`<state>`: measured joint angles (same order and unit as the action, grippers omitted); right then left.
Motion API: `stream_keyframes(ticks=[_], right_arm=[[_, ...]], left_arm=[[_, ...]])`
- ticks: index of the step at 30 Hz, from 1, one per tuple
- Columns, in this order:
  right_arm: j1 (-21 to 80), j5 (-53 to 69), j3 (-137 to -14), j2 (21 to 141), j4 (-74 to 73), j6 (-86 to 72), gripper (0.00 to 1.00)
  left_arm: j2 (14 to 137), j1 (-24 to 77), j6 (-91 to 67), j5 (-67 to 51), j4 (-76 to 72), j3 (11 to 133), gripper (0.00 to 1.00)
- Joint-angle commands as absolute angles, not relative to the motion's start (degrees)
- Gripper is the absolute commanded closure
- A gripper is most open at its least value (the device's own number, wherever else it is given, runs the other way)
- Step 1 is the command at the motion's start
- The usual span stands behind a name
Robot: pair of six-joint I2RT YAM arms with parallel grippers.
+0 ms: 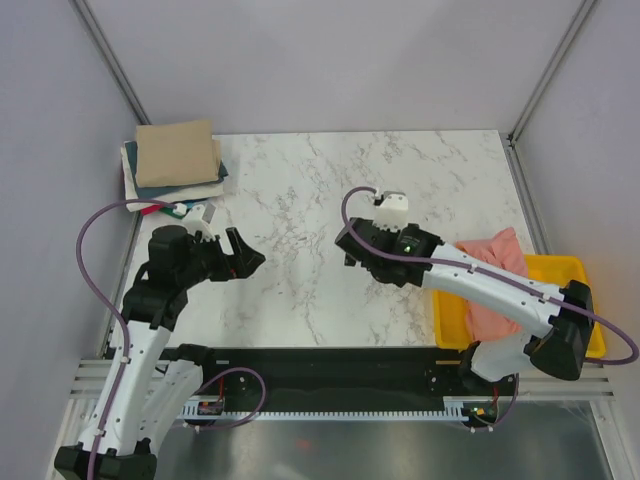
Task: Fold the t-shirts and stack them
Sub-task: Grab the tshirt from the pile, then move the tshirt to the center of the board
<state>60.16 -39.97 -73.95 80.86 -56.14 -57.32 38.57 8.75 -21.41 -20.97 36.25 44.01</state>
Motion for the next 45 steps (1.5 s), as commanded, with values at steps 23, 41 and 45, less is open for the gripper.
stream_keyframes(ticks=[23, 41, 45], right_arm=[[-1.8, -16.4, -46.9, 66.4, -40.0, -33.6, 0.03], [18.0, 12.0, -97.4, 69.0, -43.9, -31.4, 1.0], [23.0, 10.6, -116.5, 74.4, -43.9, -31.4, 1.0]], left_arm=[[38.4, 8.9, -21.7, -18.5, 36.4, 45.6, 0.0], [36.9, 8.9, -21.7, -18.0, 36.2, 45.4, 0.0], [36.4, 8.9, -21.8, -17.2, 36.2, 45.4, 0.0]])
